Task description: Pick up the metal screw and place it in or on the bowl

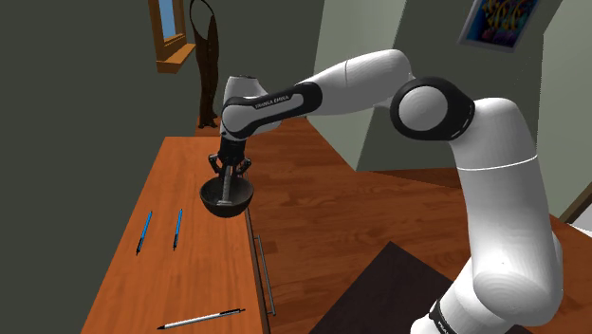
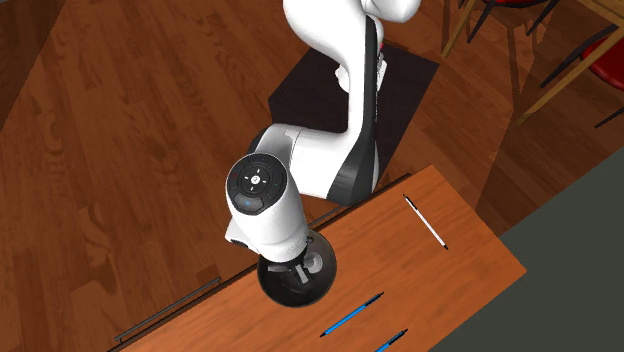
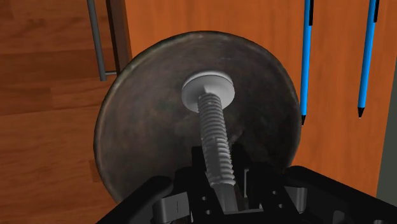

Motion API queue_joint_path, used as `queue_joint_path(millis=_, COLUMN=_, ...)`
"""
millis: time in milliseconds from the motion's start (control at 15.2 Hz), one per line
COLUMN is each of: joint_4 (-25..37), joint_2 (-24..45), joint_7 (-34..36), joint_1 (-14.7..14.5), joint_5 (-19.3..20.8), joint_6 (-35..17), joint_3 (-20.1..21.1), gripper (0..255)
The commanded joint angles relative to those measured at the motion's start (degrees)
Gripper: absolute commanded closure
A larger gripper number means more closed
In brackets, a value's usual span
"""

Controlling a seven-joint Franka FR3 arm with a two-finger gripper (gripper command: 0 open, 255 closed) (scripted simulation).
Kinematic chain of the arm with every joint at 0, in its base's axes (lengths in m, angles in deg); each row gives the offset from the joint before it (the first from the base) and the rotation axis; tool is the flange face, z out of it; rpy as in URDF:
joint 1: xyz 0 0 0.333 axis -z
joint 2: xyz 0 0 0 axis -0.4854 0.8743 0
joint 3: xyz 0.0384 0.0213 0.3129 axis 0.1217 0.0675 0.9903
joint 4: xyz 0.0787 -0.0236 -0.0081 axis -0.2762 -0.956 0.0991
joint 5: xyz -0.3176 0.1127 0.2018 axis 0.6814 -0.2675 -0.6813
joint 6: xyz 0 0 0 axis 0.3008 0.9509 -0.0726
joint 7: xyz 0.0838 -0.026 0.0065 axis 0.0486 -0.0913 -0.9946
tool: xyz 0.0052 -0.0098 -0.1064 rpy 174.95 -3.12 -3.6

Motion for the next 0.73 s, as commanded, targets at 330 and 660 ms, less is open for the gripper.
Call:
queue_joint_path(millis=330, joint_4=-0.3, joint_2=0.4, joint_7=0.0, joint_1=0.0, joint_5=0.1, joint_6=-0.8, joint_3=-0.1, gripper=255)
queue_joint_path(millis=660, joint_4=-0.3, joint_2=0.4, joint_7=0.0, joint_1=0.0, joint_5=0.1, joint_6=-0.8, joint_3=-0.1, gripper=0)
